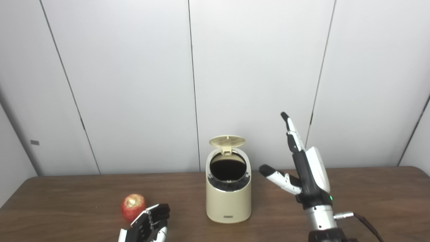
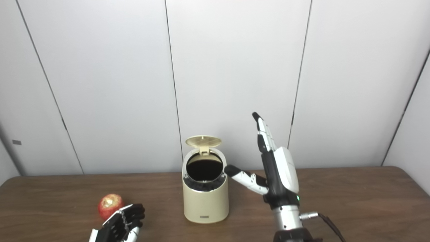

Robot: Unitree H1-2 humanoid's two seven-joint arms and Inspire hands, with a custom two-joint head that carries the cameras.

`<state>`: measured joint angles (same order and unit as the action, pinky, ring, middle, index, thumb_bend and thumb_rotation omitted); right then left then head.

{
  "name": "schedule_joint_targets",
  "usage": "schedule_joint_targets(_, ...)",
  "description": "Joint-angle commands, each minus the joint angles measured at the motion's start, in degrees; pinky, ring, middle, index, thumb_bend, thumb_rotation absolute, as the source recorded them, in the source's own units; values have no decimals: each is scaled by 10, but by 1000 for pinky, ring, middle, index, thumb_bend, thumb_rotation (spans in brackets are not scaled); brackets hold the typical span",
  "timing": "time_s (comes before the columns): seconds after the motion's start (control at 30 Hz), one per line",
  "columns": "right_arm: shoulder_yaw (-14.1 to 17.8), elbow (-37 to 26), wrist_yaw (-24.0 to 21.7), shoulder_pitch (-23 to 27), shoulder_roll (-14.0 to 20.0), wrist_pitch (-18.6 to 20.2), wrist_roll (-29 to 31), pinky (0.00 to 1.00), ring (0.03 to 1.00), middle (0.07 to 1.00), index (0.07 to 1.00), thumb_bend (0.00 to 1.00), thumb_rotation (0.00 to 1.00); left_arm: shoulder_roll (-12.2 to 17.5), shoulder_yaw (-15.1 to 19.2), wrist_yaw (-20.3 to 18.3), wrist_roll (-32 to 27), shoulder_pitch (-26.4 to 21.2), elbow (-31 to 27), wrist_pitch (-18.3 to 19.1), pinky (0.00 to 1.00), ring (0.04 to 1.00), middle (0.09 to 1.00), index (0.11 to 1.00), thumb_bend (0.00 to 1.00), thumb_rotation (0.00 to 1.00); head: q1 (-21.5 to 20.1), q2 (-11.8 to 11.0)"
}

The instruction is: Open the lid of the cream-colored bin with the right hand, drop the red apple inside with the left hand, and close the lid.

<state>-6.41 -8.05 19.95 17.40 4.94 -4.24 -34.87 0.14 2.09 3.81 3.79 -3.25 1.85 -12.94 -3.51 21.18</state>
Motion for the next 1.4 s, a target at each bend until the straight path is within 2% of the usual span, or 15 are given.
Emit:
schedule_joint_targets(0.0, 13, 17, 61, -14, -1, -60, -19, 684, 802, 833, 827, 320, 628, 12, 7, 0, -5, 5, 26, -23, 680, 725, 723, 706, 194, 131, -1, -1)
schedule_joint_targets(0.03, 17, 25, 74, -26, -1, -76, -18, 651, 768, 792, 782, 258, 475, 13, 8, 0, -5, 5, 26, -22, 679, 727, 723, 708, 197, 152, -1, -1)
schedule_joint_targets(0.13, 25, 52, 110, -58, 5, -131, -15, 584, 705, 730, 718, 230, 221, 17, 11, 2, -2, 5, 28, -31, 669, 724, 721, 709, 188, 151, -5, 0)
schedule_joint_targets(0.33, 42, 92, 141, -107, 9, -186, -1, 521, 635, 672, 652, 268, 224, 23, 16, 12, 13, 9, 21, -53, 649, 720, 717, 703, 181, 102, -4, 1)
schedule_joint_targets(0.5, 52, 106, 145, -131, -3, -202, 18, 578, 661, 677, 667, 272, 186, 24, 22, 21, 23, 12, 9, -68, 643, 710, 718, 703, 155, 6, -5, 3)
schedule_joint_targets(0.6, 55, 121, 149, -138, -6, -214, 22, 617, 678, 682, 672, 282, 94, 23, 29, 22, 16, 13, -12, -63, 641, 708, 716, 700, 162, 98, -5, 8)
schedule_joint_targets(0.63, 56, 122, 147, -137, -7, -214, 26, 639, 690, 687, 678, 287, 120, 25, 32, 27, 27, 13, -23, -65, 658, 716, 721, 709, 171, 193, -3, 8)
schedule_joint_targets(0.7, 58, 121, 145, -135, -10, -213, 30, 634, 691, 689, 677, 292, 189, 29, 39, 44, 66, 10, -34, -81, 660, 716, 719, 711, 188, 252, -3, 8)
schedule_joint_targets(0.77, 60, 122, 144, -133, -10, -214, 34, 621, 688, 687, 672, 287, 214, 38, 48, 78, 147, 4, -47, -87, 584, 680, 699, 690, 284, 137, 4, 10)
schedule_joint_targets(0.83, 61, 121, 141, -132, -10, -211, 36, 618, 690, 690, 669, 284, 256, 44, 59, 102, 200, -3, -61, -65, 589, 698, 706, 692, 512, 130, 7, 10)
schedule_joint_targets(0.9, 61, 120, 140, -131, -10, -208, 33, 617, 690, 687, 669, 283, 314, 50, 69, 112, 242, -11, -76, -16, 712, 768, 748, 747, 751, 188, 8, 10)
schedule_joint_targets(0.97, 62, 120, 137, -132, -10, -205, 36, 620, 692, 688, 670, 277, 318, 61, 75, 107, 269, -22, -85, 32, 756, 806, 792, 791, 855, 216, 9, 10)
schedule_joint_targets(1.1, 66, 119, 136, -134, -8, -200, 29, 621, 695, 689, 672, 271, 292, 89, 73, 84, 295, -44, -81, 110, 813, 865, 848, 874, 954, 245, 20, 11)
schedule_joint_targets(1.23, 69, 121, 134, -136, -4, -206, 31, 615, 692, 689, 672, 288, 374, 115, 67, 73, 298, -73, -52, 165, 868, 940, 893, 914, 993, 220, 29, 12)
schedule_joint_targets(1.37, 70, 122, 133, -138, 3, -210, 32, 603, 686, 690, 675, 281, 367, 135, 53, 81, 310, -99, -20, 189, 794, 928, 924, 931, 999, 230, 41, 14)
